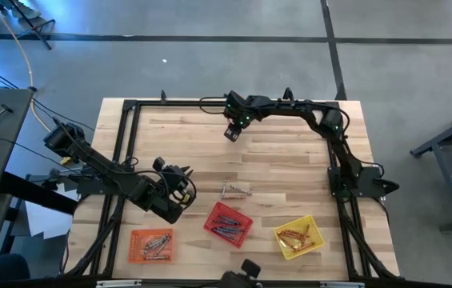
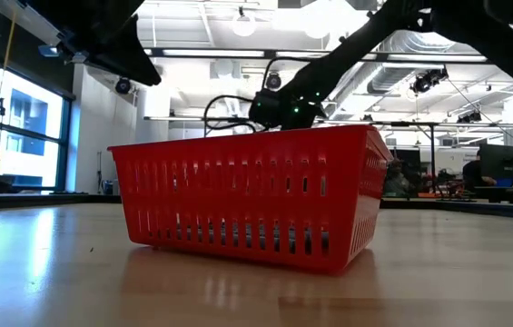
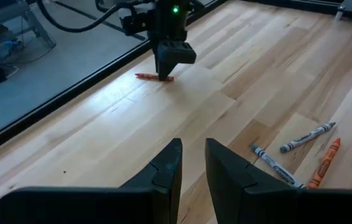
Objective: Sort crayons
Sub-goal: Put the orange crayon into the yellow bin
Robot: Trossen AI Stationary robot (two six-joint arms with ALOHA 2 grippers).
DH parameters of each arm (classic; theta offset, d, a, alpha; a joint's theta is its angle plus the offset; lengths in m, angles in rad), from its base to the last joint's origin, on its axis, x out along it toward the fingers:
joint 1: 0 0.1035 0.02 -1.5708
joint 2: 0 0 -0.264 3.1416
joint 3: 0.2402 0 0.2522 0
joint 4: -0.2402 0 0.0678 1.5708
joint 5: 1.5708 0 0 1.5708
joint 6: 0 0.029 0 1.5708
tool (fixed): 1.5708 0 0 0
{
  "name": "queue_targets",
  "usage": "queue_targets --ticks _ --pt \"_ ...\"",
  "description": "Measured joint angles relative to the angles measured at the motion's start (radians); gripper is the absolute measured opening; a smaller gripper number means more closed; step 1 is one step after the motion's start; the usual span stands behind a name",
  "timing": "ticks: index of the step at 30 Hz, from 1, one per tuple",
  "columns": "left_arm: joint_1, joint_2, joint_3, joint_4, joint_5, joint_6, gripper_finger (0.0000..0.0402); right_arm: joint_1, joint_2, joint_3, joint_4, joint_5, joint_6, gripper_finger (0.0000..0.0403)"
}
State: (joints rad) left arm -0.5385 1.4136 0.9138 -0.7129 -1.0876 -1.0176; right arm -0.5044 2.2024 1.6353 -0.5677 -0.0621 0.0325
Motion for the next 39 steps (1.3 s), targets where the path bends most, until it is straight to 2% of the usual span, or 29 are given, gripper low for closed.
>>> queue_targets --ticks 15,27,34,39 --pt "0.003 0.0 0.0 -0.001 -0.052 0.035 0.006 -0.012 0.0 0.002 -0.019 0.001 -0.007 0.0129" --pt "0.003 0.0 0.0 -0.001 -0.053 0.036 0.006 -0.013 0.04 0.006 -0.002 -0.011 -0.007 0.0124" --pt "0.003 0.0 0.0 0.0 -0.053 0.035 0.006 -0.013 0.042 0.006 -0.033 0.008 -0.041 0.0068" --pt "0.002 0.0 0.0 0.003 -0.053 0.029 0.006 -0.015 0.043 0.006 -0.059 -0.01 -0.048 0.0011"
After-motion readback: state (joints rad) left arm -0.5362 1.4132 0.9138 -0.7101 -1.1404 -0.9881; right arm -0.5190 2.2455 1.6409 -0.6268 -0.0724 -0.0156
